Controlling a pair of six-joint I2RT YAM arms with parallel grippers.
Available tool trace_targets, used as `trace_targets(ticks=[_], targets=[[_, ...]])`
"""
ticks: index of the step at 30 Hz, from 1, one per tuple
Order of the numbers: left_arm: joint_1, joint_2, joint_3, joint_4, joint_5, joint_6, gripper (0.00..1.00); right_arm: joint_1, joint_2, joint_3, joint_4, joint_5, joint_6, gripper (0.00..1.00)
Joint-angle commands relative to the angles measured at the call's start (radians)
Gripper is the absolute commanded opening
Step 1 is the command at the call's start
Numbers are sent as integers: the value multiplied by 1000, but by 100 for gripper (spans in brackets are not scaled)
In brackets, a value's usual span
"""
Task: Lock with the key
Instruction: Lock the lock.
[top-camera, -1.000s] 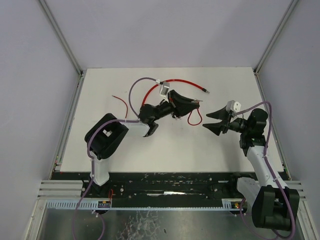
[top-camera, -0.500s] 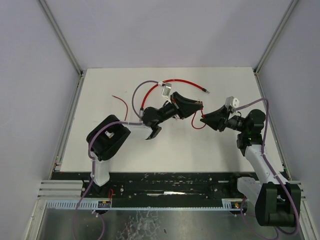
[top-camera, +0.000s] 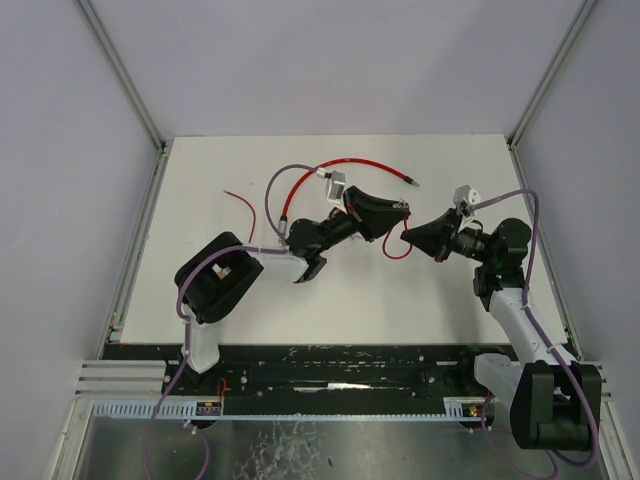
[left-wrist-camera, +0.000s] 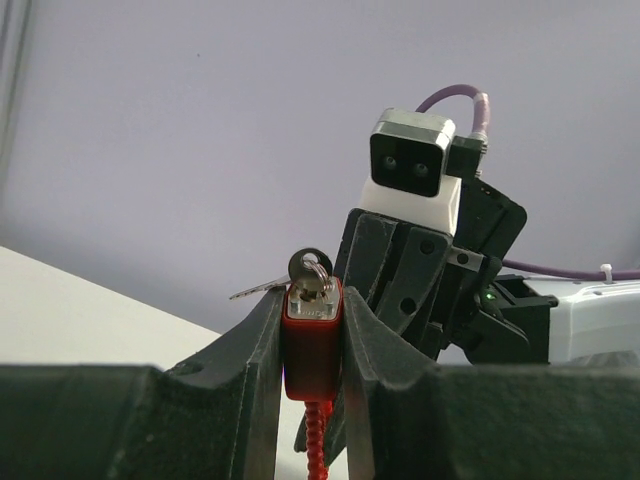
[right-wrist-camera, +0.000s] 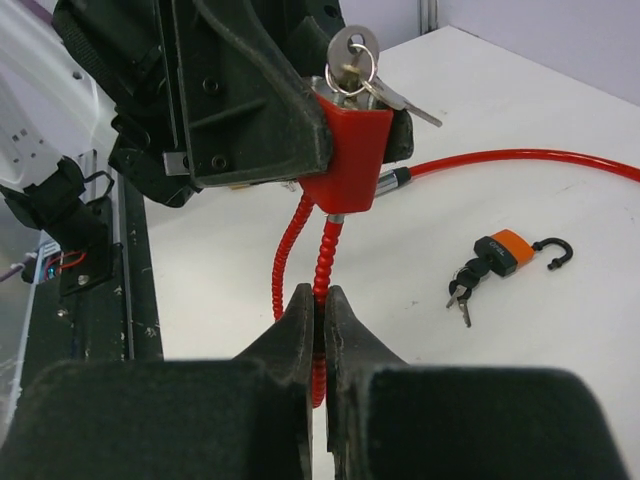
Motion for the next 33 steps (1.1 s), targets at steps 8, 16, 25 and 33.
trace_targets(ticks=[8, 16, 25, 33], targets=[[-26, 27, -12, 46, -58, 160, 0, -14, -22, 52, 211, -20, 215, 0], [11, -10, -8, 64, -26, -12, 0, -21, -35, 80, -51, -56, -51, 0], [36, -33, -8, 65, -30, -126, 0, 2, -32, 83, -84, -106, -107, 0], [35, -15, 5, 62, -10, -117, 0, 5, -44, 105, -186, -159, -205, 0]])
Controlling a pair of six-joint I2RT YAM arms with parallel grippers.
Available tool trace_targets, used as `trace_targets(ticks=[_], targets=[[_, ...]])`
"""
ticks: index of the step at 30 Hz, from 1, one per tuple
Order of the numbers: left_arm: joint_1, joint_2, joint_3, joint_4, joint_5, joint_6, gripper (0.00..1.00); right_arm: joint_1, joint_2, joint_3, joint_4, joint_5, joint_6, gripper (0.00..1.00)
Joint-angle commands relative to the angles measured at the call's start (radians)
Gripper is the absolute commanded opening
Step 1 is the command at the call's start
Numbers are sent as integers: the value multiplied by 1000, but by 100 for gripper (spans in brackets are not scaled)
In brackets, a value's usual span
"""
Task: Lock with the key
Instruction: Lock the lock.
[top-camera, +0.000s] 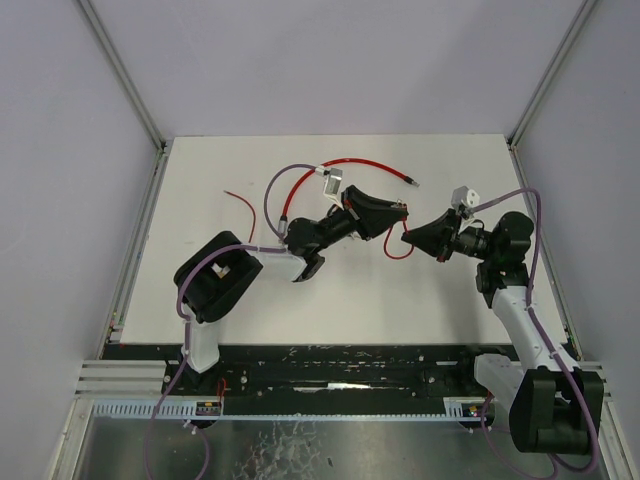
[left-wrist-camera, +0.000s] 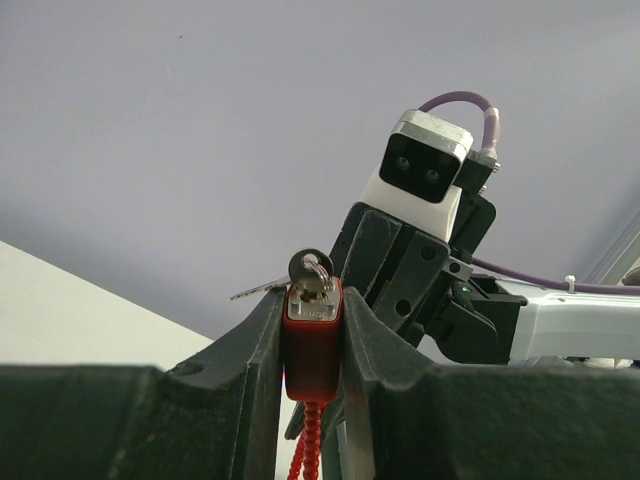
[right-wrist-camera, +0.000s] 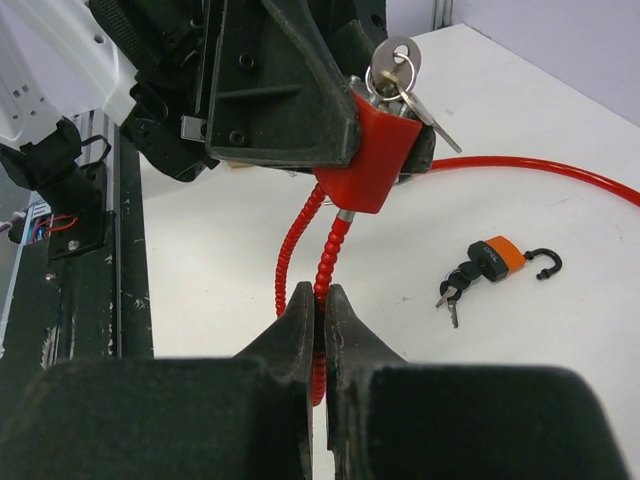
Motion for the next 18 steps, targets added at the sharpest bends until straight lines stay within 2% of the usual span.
trace_targets(ticks=[1, 3, 10, 18], targets=[[16, -12, 11, 48, -11, 17, 0, 13, -29, 64, -91, -105, -104, 0], [16, -12, 12, 46, -5, 25, 0, 14, -29, 84, -183, -112, -179, 0], [10, -20, 13, 27, 6, 60, 0, 13, -30, 128, -350, -117, -317, 0], [6, -24, 17, 21, 25, 73, 0, 10, -30, 126, -350, -128, -326, 0]])
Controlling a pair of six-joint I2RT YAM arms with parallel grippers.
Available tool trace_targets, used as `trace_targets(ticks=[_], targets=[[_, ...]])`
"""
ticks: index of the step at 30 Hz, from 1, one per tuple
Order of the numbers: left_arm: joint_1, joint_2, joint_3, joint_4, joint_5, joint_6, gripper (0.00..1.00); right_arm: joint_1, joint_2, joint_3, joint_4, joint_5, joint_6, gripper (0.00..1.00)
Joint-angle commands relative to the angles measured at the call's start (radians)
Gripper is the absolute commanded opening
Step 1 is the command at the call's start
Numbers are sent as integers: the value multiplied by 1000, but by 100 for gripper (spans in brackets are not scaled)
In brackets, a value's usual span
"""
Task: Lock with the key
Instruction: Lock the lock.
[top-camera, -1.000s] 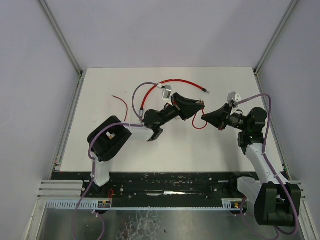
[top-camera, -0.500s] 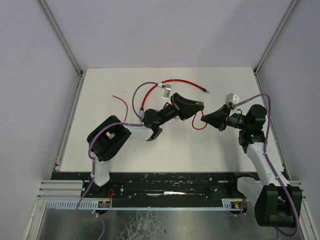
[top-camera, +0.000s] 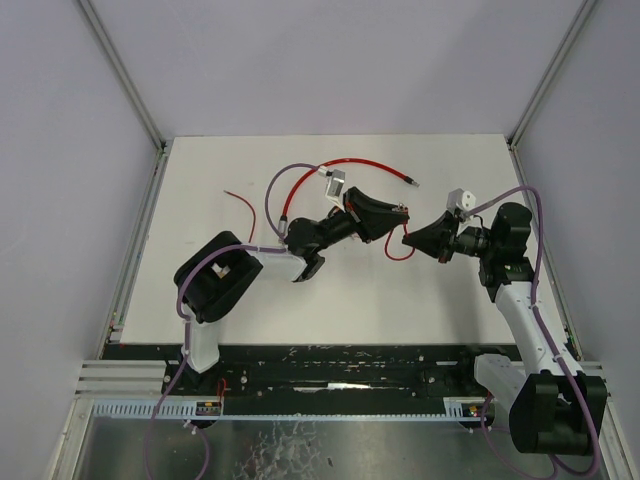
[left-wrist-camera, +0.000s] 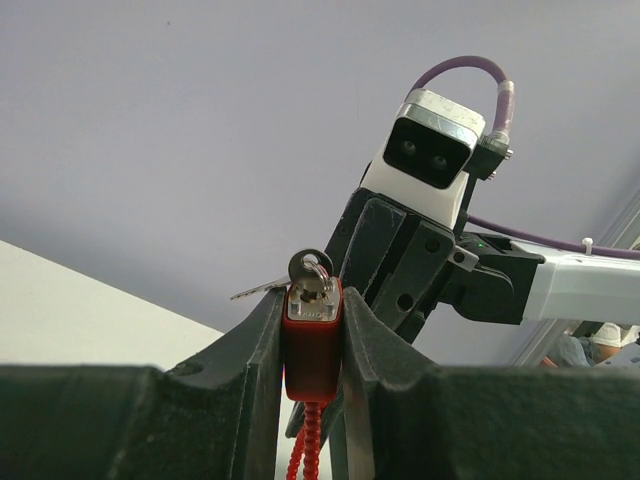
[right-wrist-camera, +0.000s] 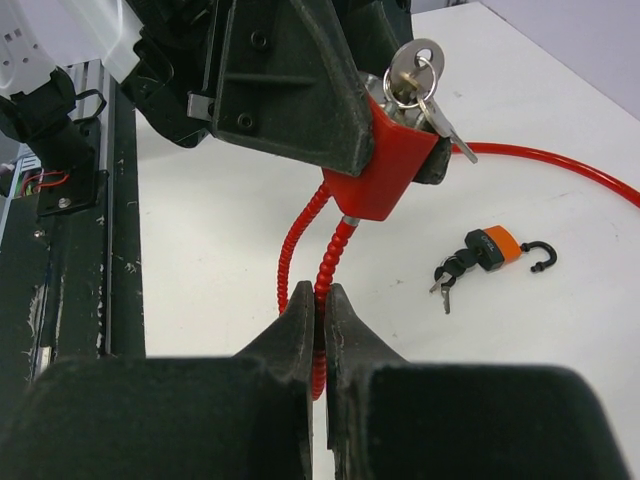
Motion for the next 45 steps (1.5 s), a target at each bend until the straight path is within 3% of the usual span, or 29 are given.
trace_targets(ticks=[1, 10, 14, 16, 26, 32, 43, 45], targets=[[8, -22, 20, 24, -15, 37, 0, 10, -22, 33, -19, -87, -32, 0], [9, -39, 0, 21, -75, -32, 0, 10, -16, 50, -67, -73, -72, 0], [25, -57, -13, -2, -118, -83, 0, 10, -3, 10, 132, -46, 151, 0], [39, -70, -27, -14, -141, -99, 0, 16, 3, 5, 156, -39, 180, 0], [72, -109, -61, -1, -177, -169, 0, 81, 26, 21, 106, -29, 167, 0], [74, -135, -70, 3, -168, -127, 0, 128, 74, 39, 51, -28, 128, 0], [80, -143, -93, 51, -178, -115, 0, 142, 69, -9, 253, 42, 329, 0], [71, -144, -93, 51, -187, -119, 0, 143, 71, -34, 368, 60, 430, 0]])
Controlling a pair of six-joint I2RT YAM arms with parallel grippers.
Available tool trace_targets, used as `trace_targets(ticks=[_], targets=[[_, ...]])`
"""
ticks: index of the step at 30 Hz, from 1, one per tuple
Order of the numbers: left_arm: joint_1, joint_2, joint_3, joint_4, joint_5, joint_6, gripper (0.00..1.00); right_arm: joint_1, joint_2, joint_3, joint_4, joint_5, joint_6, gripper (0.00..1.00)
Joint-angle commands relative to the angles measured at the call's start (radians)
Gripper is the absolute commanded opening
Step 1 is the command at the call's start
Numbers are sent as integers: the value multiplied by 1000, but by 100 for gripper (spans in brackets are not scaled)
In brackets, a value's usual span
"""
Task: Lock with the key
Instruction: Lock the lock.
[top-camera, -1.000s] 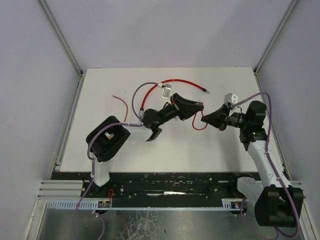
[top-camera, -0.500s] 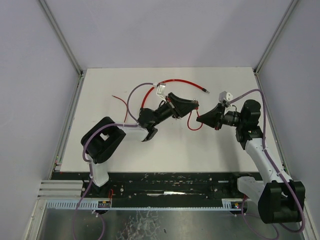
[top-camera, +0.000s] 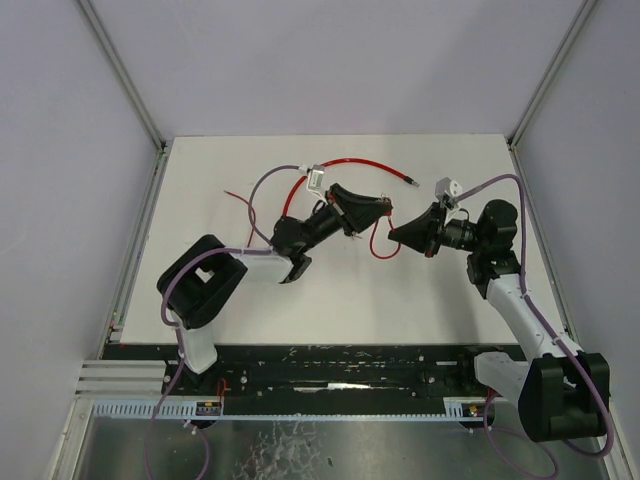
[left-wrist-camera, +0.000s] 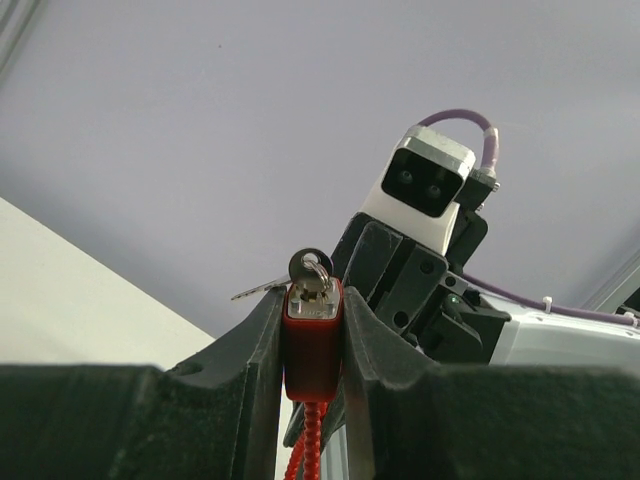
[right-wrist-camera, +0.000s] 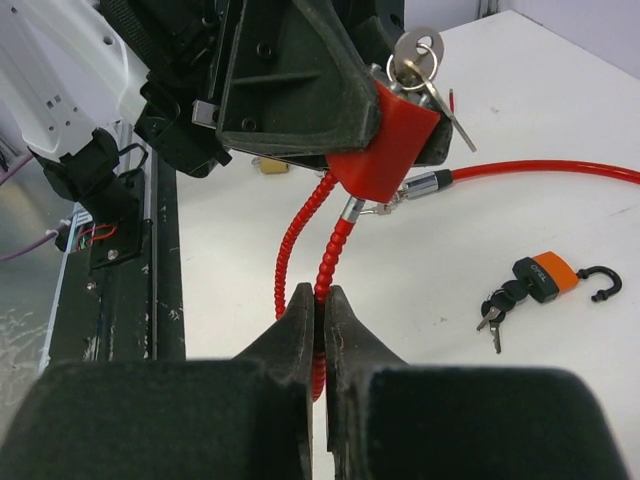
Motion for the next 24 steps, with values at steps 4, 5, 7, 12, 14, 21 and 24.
trace_targets(ticks=[4, 5, 7, 12, 14, 21, 24], targets=[[-24, -20, 13, 91, -126, 67, 0, 23, -10, -64, 303, -10, 278, 0], [-33, -8, 19, 91, -126, 73, 0, 23, -10, -68, 321, -7, 289, 0], [-48, 11, 32, 91, -131, 78, 0, 23, -14, -73, 339, -1, 302, 0], [-72, 35, 48, 83, -133, 109, 0, 24, -29, -77, 354, 19, 316, 0], [-77, 40, 48, 80, -129, 115, 0, 20, -38, -69, 343, 32, 318, 0], [-85, 67, 66, 65, -95, 132, 0, -80, -58, -66, 445, 57, 451, 0], [-91, 83, 81, 48, -82, 145, 0, -118, -80, -68, 481, 64, 493, 0]])
